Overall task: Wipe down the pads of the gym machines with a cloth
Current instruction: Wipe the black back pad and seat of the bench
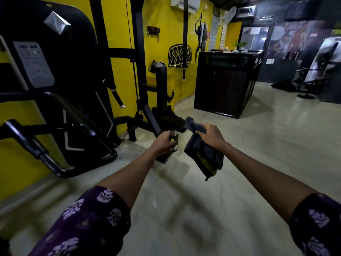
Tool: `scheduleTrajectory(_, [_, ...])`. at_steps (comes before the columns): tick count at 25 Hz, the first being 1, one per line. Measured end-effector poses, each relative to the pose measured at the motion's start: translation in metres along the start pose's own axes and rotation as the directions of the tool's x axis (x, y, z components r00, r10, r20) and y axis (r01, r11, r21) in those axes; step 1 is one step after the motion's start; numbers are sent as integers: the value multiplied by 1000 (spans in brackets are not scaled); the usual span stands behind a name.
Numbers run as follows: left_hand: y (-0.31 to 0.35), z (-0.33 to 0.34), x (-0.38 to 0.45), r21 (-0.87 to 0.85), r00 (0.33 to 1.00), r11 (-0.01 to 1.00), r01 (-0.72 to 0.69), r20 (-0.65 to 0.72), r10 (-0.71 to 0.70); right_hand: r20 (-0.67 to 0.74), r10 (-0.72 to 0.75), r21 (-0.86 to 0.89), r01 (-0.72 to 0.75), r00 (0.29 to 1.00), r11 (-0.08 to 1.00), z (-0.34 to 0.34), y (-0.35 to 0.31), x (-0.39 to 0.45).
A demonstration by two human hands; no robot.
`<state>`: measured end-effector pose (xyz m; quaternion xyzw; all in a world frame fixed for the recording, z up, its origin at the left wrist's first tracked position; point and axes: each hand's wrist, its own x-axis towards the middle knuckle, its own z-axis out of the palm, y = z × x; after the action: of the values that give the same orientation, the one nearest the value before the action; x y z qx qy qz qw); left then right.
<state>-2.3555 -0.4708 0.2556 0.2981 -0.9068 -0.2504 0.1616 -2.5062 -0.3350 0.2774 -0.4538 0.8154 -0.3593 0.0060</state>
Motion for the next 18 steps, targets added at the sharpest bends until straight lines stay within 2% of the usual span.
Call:
scheduleTrajectory(6, [-26, 17, 123, 52, 999, 999, 17, 41, -19, 23, 28, 22, -29, 999, 999, 29, 43, 114])
scheduleTrajectory(12, [-56, 36, 265, 73, 999, 997, 35, -13, -34, 45, -55, 8, 55, 997, 998, 57, 96, 261])
scheduleTrajectory(15, [-65, 32, 337, 89, 997, 993, 76, -17, -75, 93, -107, 7, 107, 990, 994, 63, 106, 341])
scheduleTrajectory(18, [-73, 26, 397, 84, 993, 990, 109, -56, -105, 81, -148, 6, 148, 986, 989, 73, 113, 407])
